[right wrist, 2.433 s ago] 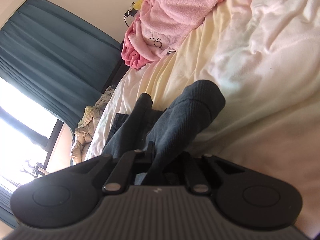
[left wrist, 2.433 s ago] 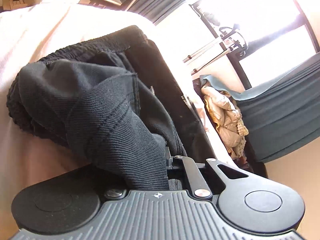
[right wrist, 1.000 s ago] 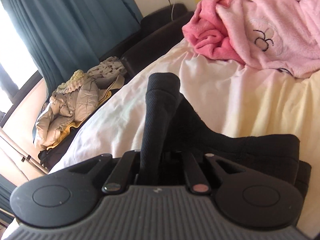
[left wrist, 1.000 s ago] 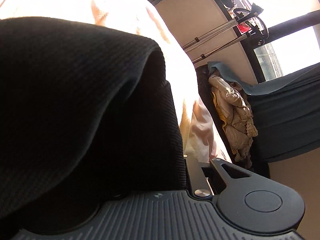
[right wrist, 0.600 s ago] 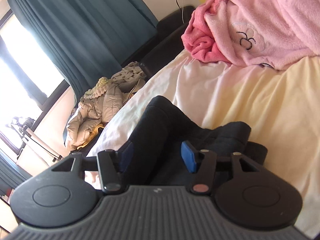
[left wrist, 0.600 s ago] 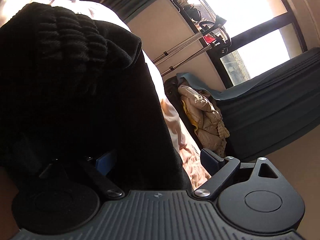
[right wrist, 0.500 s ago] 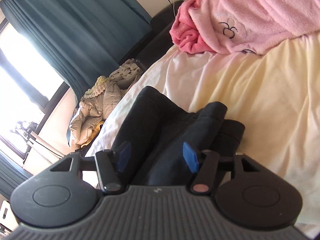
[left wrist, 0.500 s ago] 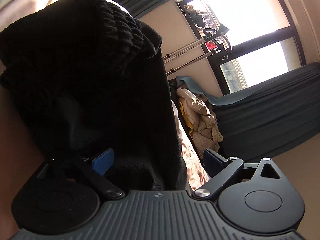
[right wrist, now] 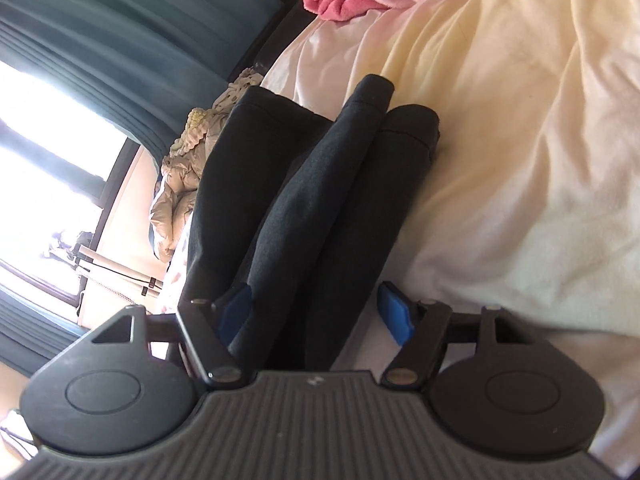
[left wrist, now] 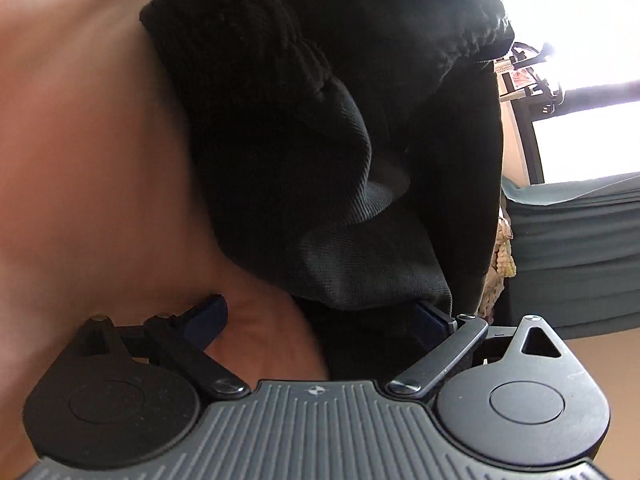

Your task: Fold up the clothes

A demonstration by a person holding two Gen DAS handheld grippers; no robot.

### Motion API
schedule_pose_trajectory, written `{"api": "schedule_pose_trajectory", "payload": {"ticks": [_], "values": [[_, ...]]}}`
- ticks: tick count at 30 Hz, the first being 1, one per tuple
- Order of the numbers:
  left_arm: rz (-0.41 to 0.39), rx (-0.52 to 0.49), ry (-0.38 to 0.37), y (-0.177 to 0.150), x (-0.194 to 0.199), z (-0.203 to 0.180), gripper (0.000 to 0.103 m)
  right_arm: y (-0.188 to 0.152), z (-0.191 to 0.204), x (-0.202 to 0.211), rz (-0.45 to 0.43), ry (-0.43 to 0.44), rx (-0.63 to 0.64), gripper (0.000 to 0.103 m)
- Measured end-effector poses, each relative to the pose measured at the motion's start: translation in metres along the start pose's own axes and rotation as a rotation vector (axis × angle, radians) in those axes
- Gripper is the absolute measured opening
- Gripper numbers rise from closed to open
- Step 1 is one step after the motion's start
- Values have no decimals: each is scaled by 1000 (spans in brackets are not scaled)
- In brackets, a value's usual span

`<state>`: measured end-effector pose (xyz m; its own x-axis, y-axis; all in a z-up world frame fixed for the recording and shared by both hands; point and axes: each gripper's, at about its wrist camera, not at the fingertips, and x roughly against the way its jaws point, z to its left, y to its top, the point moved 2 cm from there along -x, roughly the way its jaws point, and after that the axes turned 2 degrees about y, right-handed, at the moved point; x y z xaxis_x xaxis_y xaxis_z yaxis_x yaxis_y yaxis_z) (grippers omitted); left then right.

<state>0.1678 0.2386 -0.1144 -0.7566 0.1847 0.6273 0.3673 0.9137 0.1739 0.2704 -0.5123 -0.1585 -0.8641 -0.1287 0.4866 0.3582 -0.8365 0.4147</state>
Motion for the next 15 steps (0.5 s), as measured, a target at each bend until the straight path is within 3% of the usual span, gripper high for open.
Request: {"api": "schedule_pose_trajectory", "payload": {"ticks": [4, 5, 7, 9, 11, 13, 15], "values": [[-122, -125, -7, 15, -13, -16, 91, 1, 5, -30, -55, 23, 19, 72], [-137, -131, -5, 16, -17, -15, 86, 2, 8, -36, -76, 23, 30, 72], [-153, -109, -3, 21, -23, -11, 65, 4, 12, -45, -107, -5, 40, 52], [-157, -68, -20, 29, -22, -5, 40, 5, 15, -51, -129, -34, 42, 40], [-158, -29, -47, 37, -19, 0, 23, 8, 22, -50, -145, -63, 74, 24], [-160, -30, -69, 44, -9, -5, 16, 11, 35, -38, -167, -63, 96, 14], [-159, -36, -101, 53, 8, -16, 13, 15, 49, -21, -197, -41, 92, 12]]}}
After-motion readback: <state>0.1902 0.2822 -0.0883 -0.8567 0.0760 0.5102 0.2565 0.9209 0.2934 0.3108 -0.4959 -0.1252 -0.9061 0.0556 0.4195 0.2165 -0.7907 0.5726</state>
